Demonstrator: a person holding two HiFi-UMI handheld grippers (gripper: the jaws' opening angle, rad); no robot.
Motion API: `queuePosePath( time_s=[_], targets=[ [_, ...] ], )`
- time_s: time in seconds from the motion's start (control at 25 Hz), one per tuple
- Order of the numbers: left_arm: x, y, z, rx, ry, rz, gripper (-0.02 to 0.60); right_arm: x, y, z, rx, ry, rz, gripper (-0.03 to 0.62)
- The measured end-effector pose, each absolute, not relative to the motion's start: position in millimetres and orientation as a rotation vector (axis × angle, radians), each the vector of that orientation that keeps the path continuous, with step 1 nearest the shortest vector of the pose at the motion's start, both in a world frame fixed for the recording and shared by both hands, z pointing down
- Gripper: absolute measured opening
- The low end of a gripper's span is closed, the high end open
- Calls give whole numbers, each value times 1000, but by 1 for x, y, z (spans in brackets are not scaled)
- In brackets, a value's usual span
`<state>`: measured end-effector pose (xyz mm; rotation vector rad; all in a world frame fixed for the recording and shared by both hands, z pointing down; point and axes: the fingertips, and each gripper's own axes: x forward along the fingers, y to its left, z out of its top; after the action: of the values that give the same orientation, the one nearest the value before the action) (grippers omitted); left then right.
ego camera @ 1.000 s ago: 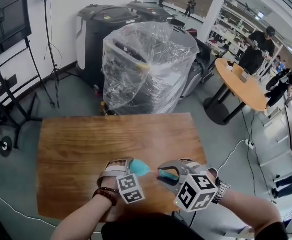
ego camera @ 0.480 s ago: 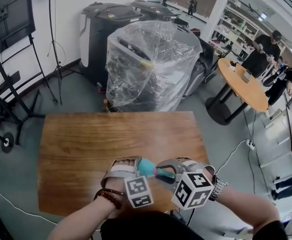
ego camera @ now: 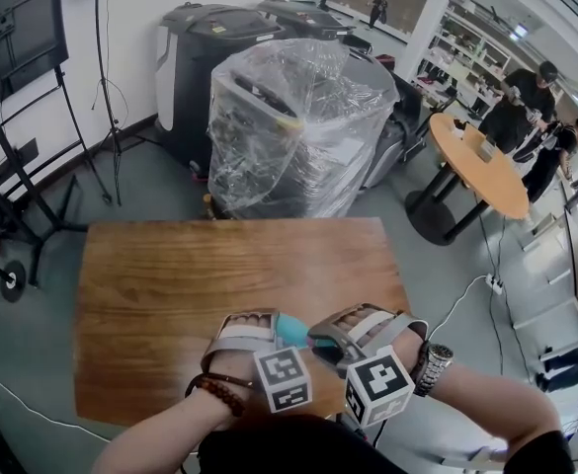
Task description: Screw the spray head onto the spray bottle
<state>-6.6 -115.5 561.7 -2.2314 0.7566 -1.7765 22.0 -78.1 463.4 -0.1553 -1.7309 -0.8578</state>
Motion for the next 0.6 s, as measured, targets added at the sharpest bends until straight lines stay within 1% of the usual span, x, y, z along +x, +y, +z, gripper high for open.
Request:
queuePosePath(
  time_s=[0.16, 0.24, 0.48, 0.6],
  targets=[
    [-5, -114, 562, -2209, 730, -1814, 383, 25, -76, 468, -222, -1606, -996, 117],
    [-4, -115, 562, -2207, 741, -1814, 383, 25, -76, 469, -216, -1609, -968, 117],
    [-7, -122, 553, -2223, 845, -1745, 377, 24, -90, 469, -57, -1796, -665, 117],
    [-10, -126, 549, -2193, 887, -1721, 373, 24, -99, 466, 97, -1947, -328, 117]
  ],
)
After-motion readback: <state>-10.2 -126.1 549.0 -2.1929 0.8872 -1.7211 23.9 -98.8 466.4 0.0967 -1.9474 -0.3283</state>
